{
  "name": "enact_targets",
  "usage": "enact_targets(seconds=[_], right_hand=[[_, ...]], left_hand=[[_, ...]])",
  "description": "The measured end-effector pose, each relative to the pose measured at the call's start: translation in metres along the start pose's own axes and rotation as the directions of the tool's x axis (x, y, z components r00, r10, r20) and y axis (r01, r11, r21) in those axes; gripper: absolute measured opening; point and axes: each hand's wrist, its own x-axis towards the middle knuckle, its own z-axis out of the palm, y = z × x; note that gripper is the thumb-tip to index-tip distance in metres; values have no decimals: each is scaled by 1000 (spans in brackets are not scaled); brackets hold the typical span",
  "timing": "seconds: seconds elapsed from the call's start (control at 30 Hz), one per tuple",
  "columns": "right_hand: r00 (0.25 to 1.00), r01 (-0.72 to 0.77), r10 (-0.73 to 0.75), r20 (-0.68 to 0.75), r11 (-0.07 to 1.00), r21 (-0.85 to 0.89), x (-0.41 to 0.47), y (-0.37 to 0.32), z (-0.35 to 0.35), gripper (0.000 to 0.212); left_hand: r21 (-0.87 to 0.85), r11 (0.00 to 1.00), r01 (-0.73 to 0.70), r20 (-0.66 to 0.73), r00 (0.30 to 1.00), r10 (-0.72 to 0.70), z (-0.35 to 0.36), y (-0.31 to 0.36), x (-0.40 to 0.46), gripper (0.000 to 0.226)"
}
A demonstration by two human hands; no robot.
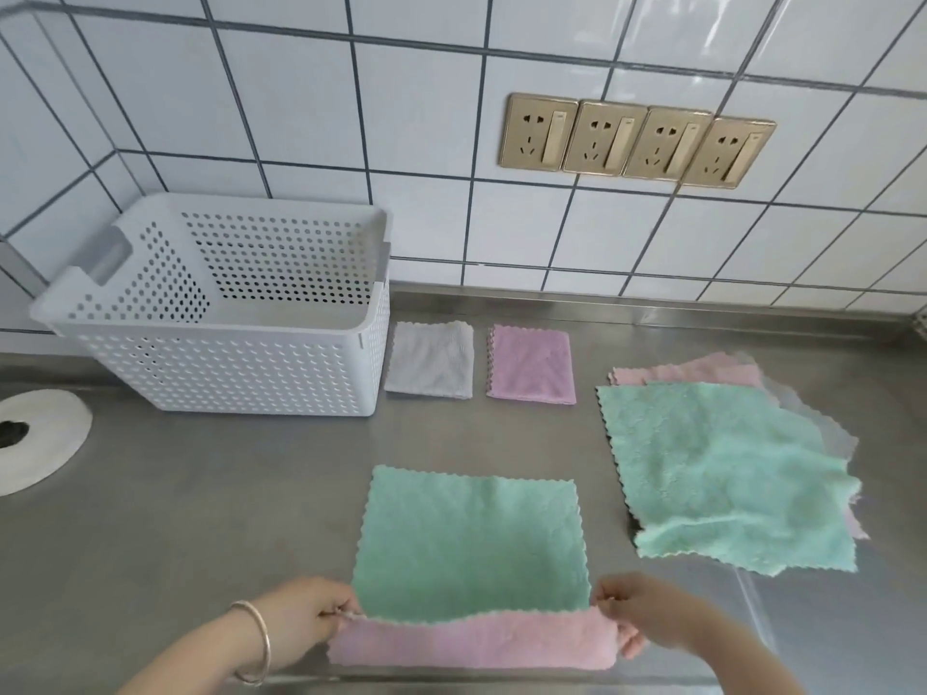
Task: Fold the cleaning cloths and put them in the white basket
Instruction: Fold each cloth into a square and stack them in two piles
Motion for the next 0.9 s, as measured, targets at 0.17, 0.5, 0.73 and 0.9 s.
enact_targets(seconds=[0.17, 0.5, 0.73, 0.9], right_hand=[[973, 73, 3, -231, 945, 319, 23, -4, -4, 30], [811, 186, -6, -585, 951, 248, 71, -38, -9, 20], [758, 129, -15, -652, 983, 127, 87, -38, -11, 17], [756, 115, 0, -654, 984, 133, 94, -39, -14, 17]], left_hand=[[-218, 976, 22, -147, 988, -55, -18, 10, 16, 29], [-388, 909, 152, -493, 799, -344, -31, 26, 85, 22], [-203, 951, 235, -528, 792, -308, -30, 22, 108, 27], [-177, 953, 246, -528, 793, -303, -31, 19, 116, 25]])
